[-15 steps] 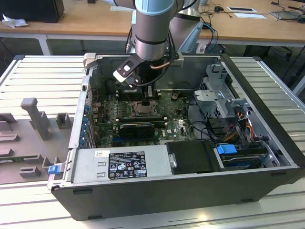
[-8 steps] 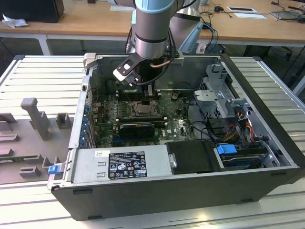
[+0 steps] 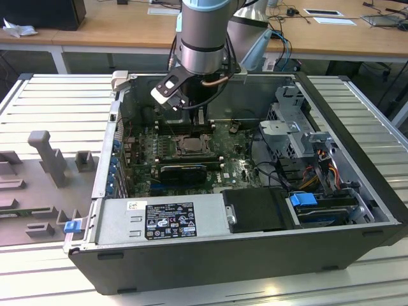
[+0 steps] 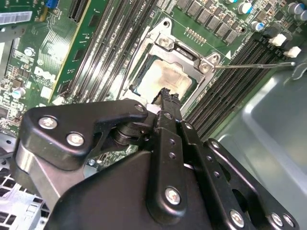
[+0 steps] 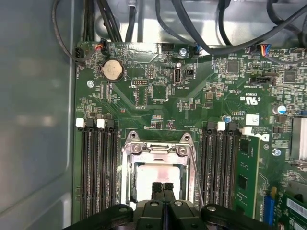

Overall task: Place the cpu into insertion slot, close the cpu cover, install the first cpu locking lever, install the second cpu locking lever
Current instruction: 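Install the first cpu locking lever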

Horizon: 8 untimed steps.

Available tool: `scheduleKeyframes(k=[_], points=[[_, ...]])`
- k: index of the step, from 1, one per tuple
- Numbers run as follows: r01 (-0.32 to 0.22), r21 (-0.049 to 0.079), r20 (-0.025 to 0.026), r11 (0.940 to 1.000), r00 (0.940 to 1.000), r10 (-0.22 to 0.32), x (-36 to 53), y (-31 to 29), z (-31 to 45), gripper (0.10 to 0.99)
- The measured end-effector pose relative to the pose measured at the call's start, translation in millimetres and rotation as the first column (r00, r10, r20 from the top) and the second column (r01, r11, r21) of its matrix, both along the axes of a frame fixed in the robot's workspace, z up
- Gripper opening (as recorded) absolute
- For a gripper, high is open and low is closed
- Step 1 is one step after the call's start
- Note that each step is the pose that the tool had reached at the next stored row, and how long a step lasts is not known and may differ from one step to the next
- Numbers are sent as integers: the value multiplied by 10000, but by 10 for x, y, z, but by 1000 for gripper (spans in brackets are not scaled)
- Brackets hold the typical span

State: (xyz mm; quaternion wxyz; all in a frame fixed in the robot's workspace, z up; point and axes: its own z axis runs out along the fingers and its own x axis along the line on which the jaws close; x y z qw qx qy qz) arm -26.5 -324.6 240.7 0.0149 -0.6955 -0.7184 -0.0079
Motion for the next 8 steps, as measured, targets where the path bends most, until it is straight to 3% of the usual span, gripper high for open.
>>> scheduleKeyframes(k=[6, 8], points=[[0, 0, 13, 10000, 10000, 0, -2, 0, 180, 106], [2, 0, 51, 10000, 10000, -2, -4, 0, 207, 106]])
